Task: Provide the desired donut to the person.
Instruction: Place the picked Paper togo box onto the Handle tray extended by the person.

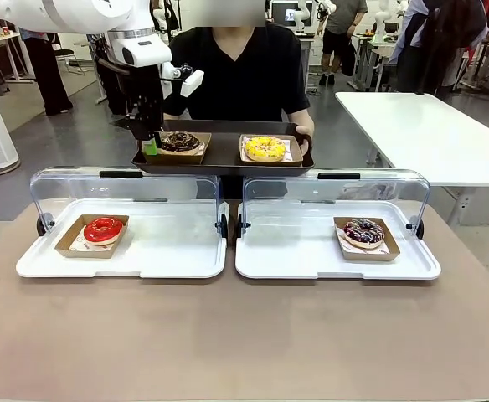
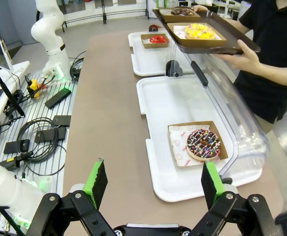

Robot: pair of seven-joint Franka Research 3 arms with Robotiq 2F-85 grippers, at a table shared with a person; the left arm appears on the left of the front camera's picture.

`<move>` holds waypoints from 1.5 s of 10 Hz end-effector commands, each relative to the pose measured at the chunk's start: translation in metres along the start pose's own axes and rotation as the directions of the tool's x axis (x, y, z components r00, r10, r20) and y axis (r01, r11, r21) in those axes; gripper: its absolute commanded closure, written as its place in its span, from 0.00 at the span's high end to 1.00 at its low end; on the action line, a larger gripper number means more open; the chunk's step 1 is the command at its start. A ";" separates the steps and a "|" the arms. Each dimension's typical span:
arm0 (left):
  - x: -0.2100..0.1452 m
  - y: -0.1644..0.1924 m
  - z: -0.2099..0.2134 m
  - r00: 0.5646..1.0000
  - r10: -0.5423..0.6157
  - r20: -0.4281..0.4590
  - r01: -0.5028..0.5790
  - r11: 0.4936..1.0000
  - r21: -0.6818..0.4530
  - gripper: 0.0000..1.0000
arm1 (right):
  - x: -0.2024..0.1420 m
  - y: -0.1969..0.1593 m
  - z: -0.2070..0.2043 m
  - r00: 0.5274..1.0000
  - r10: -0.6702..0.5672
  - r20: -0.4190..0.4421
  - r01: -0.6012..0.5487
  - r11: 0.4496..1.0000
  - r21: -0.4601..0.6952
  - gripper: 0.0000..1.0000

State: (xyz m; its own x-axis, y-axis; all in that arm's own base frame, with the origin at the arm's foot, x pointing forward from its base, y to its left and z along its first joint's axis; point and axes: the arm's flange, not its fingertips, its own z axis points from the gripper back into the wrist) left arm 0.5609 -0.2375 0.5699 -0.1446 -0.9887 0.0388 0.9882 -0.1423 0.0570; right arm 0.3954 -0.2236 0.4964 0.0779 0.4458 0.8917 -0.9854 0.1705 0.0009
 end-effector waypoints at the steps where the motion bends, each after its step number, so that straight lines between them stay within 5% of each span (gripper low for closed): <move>1: -0.004 0.000 0.006 1.000 -0.013 -0.003 0.013 1.000 0.008 1.00 | 0.000 -0.001 0.000 1.000 0.000 0.009 0.000 1.000 0.005 1.00; 2: -0.004 -0.002 0.007 1.000 -0.014 -0.004 0.014 1.000 0.012 0.84 | 0.000 -0.001 0.000 1.000 0.000 0.009 0.000 1.000 0.005 1.00; 4: -0.005 -0.003 0.010 1.000 -0.016 -0.011 0.016 1.000 0.011 1.00 | 0.000 -0.001 0.000 1.000 0.000 0.009 0.000 1.000 0.005 1.00; 9: -0.004 -0.022 0.015 0.999 -0.028 -0.029 0.027 1.000 -0.015 1.00 | 0.000 -0.001 0.000 1.000 0.000 0.009 0.000 1.000 0.005 1.00; 15: -0.038 -0.142 0.006 0.993 -0.111 0.029 0.109 0.992 0.064 1.00 | 0.000 -0.001 0.000 1.000 0.000 0.009 0.000 1.000 0.005 1.00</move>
State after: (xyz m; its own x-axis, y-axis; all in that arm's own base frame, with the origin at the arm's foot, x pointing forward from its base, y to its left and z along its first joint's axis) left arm 0.4479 -0.1963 0.5850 -0.2280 -0.9734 0.0248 0.9711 -0.2254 0.0783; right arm 0.3957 -0.2234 0.4960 0.0784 0.4456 0.8918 -0.9855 0.1696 0.0020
